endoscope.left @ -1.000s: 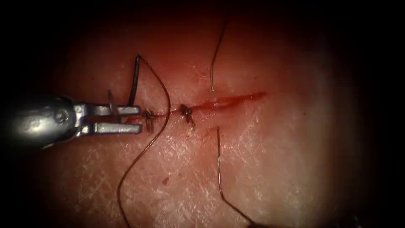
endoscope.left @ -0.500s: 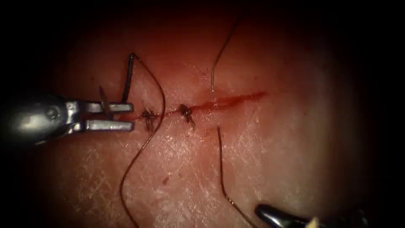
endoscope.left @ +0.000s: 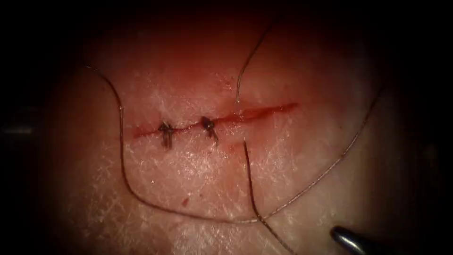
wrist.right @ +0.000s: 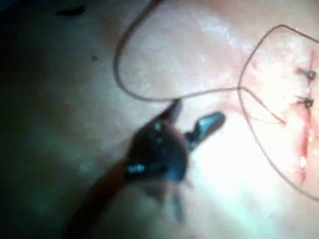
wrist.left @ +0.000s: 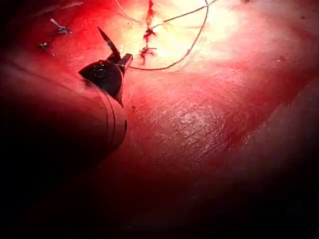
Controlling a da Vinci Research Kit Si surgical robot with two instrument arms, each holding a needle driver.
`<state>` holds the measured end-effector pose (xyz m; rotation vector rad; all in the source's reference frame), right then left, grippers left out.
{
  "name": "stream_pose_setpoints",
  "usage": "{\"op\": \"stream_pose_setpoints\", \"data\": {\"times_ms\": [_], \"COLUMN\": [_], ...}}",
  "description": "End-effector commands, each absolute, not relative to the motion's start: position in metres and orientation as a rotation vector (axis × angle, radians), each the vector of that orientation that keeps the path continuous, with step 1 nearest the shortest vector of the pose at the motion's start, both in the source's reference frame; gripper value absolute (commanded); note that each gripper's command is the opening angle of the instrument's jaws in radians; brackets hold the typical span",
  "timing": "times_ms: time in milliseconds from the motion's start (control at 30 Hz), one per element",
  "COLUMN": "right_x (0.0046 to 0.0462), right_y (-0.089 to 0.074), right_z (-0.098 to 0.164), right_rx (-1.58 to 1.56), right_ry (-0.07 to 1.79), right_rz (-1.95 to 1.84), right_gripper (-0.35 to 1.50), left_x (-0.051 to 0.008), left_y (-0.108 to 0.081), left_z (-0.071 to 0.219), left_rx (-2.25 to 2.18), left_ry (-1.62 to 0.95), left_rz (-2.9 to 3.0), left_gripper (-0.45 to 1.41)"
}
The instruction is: Wound Closure
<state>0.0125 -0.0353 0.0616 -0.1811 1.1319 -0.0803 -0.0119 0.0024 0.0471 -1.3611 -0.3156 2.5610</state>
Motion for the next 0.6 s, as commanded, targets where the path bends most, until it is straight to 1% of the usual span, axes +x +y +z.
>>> {"op": "stream_pose_setpoints", "data": {"times_ms": [33, 100, 167, 200, 233, 267, 300, 367, 600], "right_x": [0.0130, 0.0130, 0.0130, 0.0129, 0.0128, 0.0127, 0.0127, 0.0125, 0.0125], "right_y": [-0.0360, -0.0360, -0.0360, -0.0360, -0.0360, -0.0360, -0.0360, -0.0360, -0.0359], "right_z": [0.0622, 0.0622, 0.0621, 0.0621, 0.0621, 0.0621, 0.0621, 0.0621, 0.0622], "right_rx": [-0.178, -0.178, -0.179, -0.179, -0.180, -0.183, -0.183, -0.181, -0.185], "right_ry": [1.134, 1.134, 1.132, 1.132, 1.130, 1.126, 1.126, 1.125, 1.128], "right_rz": [-0.081, -0.081, -0.079, -0.080, -0.079, -0.076, -0.076, -0.078, -0.075], "right_gripper": [1.48, 1.48, 1.48, 1.48, 1.48, 1.48, 1.48, 1.48, 1.46], "left_x": [-0.0125, -0.0128, -0.0133, -0.0135, -0.0136, -0.0139, -0.0139, -0.0137, -0.0130], "left_y": [0.0020, 0.0018, 0.0018, 0.0019, 0.0020, 0.0025, 0.0025, 0.0036, 0.0053], "left_z": [0.0486, 0.0495, 0.0502, 0.0503, 0.0504, 0.0503, 0.0503, 0.0499, 0.0478], "left_rx": [-1.346, -1.343, -1.339, -1.327, -1.312, -1.282, -1.282, -1.242, -1.276], "left_ry": [-0.300, -0.300, -0.305, -0.316, -0.333, -0.358, -0.358, -0.336, -0.247], "left_rz": [2.554, 2.548, 2.537, 2.517, 2.483, 2.417, 2.417, 2.335, 2.181], "left_gripper": [-0.30, -0.15, 0.14, 0.36, 0.66, 1.20, 1.20, 1.38, 1.40]}}
